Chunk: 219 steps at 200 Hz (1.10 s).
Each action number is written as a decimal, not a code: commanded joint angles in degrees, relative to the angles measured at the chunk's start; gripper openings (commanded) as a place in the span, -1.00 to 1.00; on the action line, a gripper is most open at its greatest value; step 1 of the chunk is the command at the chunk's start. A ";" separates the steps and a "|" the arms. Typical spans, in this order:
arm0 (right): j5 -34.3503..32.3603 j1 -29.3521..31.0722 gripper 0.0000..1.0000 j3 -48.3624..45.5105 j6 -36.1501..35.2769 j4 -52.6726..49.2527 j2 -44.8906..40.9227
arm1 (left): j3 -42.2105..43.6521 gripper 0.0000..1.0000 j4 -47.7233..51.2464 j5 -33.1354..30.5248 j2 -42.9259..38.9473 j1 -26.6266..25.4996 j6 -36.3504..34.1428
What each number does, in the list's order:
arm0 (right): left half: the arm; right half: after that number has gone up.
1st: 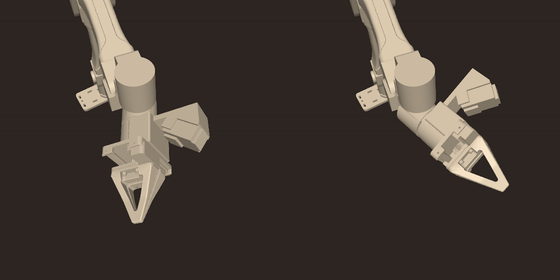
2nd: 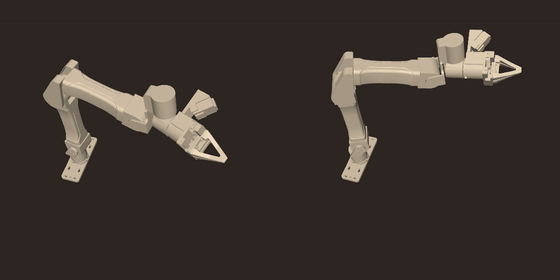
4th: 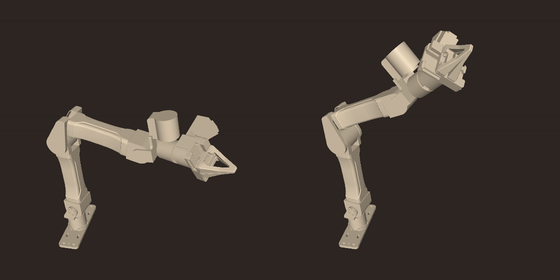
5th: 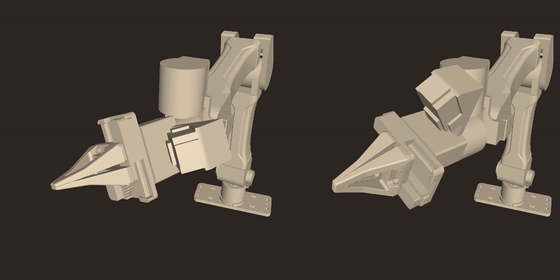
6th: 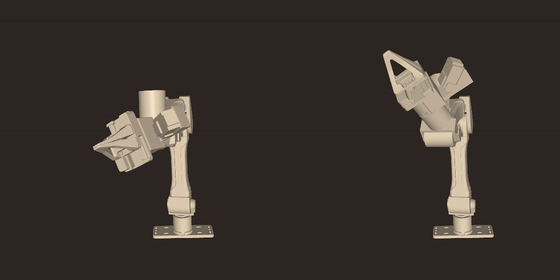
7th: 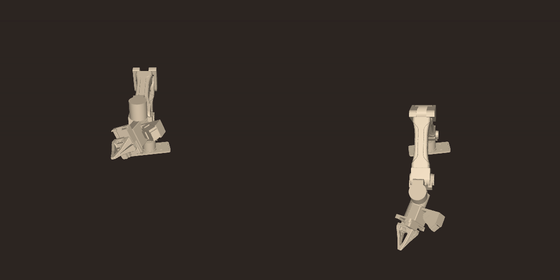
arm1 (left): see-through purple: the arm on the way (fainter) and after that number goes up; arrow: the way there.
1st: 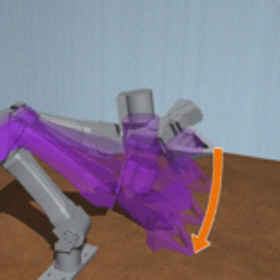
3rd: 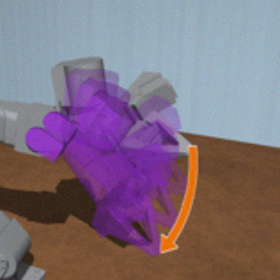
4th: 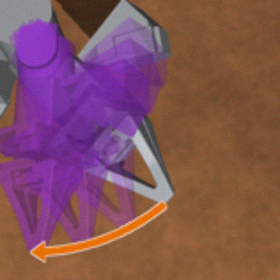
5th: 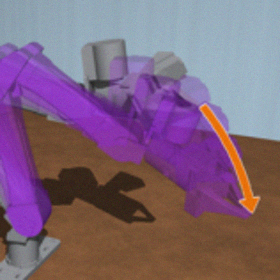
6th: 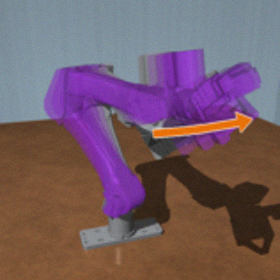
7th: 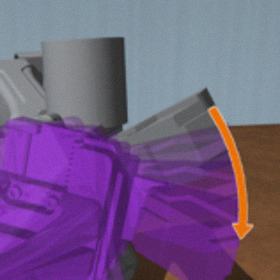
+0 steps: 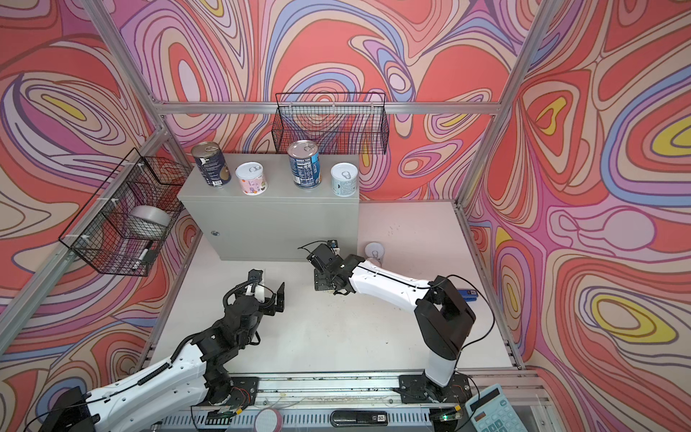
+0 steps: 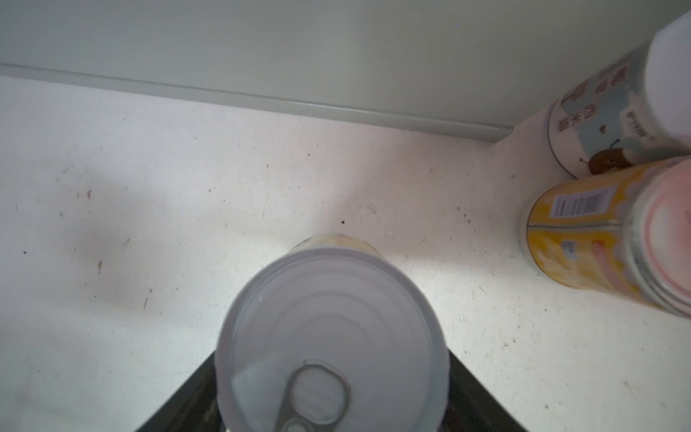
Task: Place and organize the canned foods onto the counter
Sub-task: 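Lift the yellow can with the right gripper toward the open left gripper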
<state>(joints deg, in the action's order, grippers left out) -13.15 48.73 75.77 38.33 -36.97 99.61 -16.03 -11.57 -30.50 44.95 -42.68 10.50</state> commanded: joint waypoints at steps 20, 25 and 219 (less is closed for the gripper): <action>-1.00 -1.55 -0.10 1.41 -2.01 -0.75 -4.44 | -1.33 1.00 -2.46 12.29 1.46 0.31 -2.42; -0.89 -1.54 -0.10 1.65 -2.09 -1.03 -4.66 | -1.28 1.00 -2.65 13.95 1.46 0.31 -2.81; 15.36 -1.62 -0.02 1.54 -6.89 1.93 -9.64 | -1.09 0.63 -13.62 43.86 9.24 0.31 -4.09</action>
<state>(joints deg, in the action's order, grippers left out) -1.34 47.18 77.78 33.19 -38.79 93.25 -16.03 -22.41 12.73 53.98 -42.68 6.09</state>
